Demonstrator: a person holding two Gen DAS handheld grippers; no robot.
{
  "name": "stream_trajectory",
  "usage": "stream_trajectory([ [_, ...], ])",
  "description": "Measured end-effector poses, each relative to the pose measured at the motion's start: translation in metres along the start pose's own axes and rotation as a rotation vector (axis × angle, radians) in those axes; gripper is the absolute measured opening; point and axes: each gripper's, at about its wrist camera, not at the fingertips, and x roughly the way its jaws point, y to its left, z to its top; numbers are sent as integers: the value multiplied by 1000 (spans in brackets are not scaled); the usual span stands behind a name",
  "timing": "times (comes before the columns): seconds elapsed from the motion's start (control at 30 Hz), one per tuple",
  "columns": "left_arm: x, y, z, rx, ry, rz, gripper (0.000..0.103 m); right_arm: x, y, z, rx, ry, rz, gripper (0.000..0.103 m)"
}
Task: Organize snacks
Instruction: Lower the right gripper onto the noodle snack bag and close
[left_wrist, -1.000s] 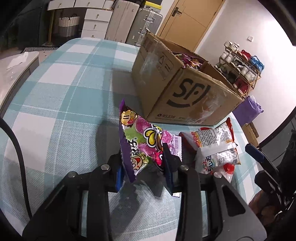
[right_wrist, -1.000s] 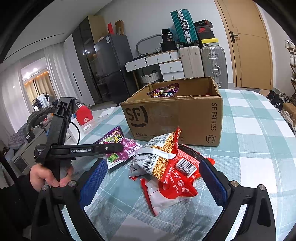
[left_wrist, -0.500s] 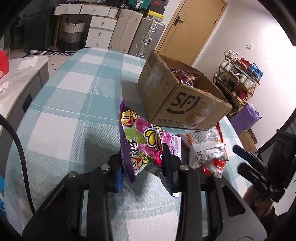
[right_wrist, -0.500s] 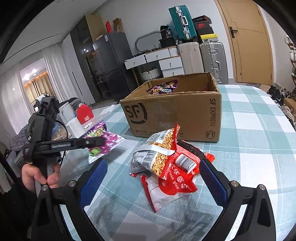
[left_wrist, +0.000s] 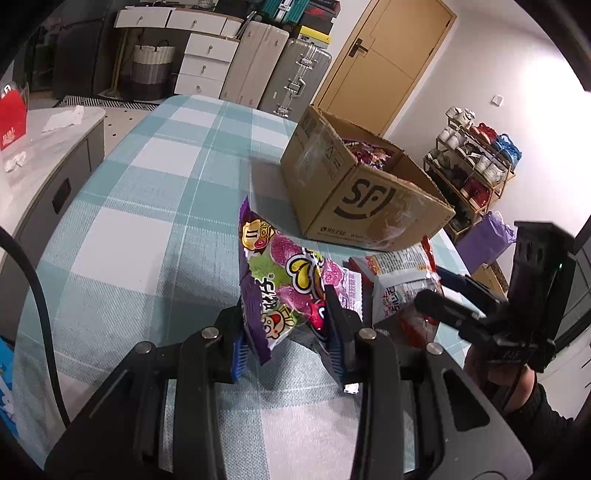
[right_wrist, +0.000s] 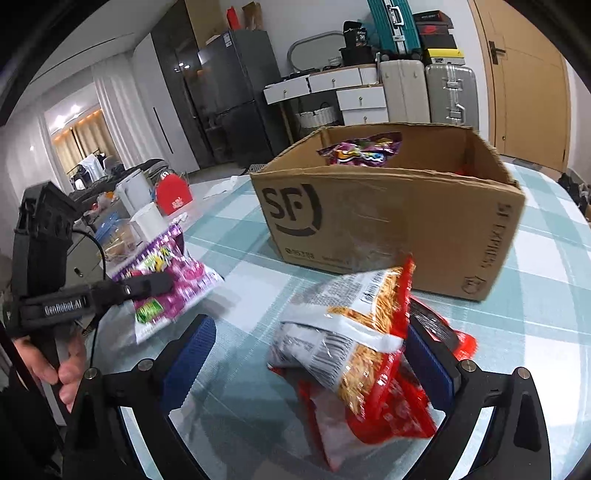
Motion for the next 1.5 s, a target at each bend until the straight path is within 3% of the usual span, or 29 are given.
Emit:
stream_trajectory([
  [0.07, 1, 2, -2, -8, 6, -5, 31, 2, 1, 4, 14, -7, 15, 99],
  [0.2, 1, 3, -2, -10, 5, -9, 31, 11, 6, 6, 3, 33, 42, 67],
  [0.57, -6, 13, -3, -33, -7, -10, 31, 44, 17, 14, 28, 129, 50, 68],
  [0.7, -10, 18, -5, -40, -4, -9, 31, 57, 17, 21, 81, 145, 81, 68],
  [0.9, -13, 23, -8, -49, -2, -6, 31, 76, -2, 25, 270, 180, 169, 71],
  [1.03, -11, 25, -10, -53, 5, -6, 31, 81, -5, 28, 306, 166, 185, 70],
  [1.1, -11, 25, -11, -54, 10, -8, 31, 84, -4, 28, 319, 161, 198, 59],
  [1.27, -10, 25, -12, -54, 14, -5, 31, 90, -1, 26, 314, 158, 217, 50],
  [1.33, -10, 25, -12, -55, 16, -1, 32, 89, -1, 25, 315, 143, 227, 40],
  [1.5, -11, 24, -12, -54, 15, 6, 32, 83, 0, 26, 299, 121, 225, 37],
])
